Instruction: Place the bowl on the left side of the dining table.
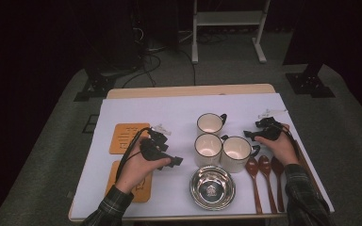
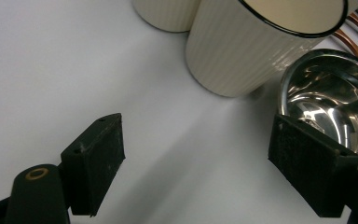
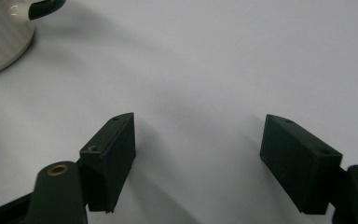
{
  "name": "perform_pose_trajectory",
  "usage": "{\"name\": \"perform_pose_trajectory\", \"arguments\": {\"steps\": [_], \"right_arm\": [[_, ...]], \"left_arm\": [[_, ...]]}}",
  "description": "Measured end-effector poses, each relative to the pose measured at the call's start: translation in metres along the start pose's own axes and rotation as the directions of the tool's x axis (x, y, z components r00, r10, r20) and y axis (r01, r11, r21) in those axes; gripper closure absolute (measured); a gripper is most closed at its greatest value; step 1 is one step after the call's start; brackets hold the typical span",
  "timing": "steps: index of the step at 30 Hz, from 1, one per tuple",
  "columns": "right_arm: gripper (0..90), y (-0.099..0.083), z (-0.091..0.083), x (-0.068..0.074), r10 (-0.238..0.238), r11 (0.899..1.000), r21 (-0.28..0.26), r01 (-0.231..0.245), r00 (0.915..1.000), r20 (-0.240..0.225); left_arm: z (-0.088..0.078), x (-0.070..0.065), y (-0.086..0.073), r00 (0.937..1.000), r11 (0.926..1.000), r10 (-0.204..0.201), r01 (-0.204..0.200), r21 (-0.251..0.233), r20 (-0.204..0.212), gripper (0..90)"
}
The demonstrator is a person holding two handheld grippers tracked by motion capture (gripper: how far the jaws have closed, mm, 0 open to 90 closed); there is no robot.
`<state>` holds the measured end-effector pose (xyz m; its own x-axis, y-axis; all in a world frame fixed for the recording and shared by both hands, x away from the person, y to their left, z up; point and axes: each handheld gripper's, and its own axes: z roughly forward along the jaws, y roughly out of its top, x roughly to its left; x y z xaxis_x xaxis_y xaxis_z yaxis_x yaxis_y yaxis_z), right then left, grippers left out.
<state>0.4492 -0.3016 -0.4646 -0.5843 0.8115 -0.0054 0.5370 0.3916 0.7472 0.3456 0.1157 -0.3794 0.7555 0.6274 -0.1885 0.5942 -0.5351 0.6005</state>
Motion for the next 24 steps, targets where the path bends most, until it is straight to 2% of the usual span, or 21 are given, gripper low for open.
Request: {"name": "perform_pose_trajectory", "arguments": {"steps": [13, 24], "right_arm": [[25.0, 0.0, 0.0, 0.0, 0.0, 1.0, 0.0, 0.0, 1.0, 0.0], [25.0, 0.0, 0.0, 0.0, 0.0, 1.0, 0.0, 0.0, 1.0, 0.001]], "left_arm": [[0.011, -0.018, 0.004, 0.9984, 0.9987, 0.042, -0.043, 0.028, 0.036, 17.7], [0.029, -0.033, 0.006, 0.9961, 0.9966, 0.059, -0.063, 0.053, 0.066, 17.7]]}}
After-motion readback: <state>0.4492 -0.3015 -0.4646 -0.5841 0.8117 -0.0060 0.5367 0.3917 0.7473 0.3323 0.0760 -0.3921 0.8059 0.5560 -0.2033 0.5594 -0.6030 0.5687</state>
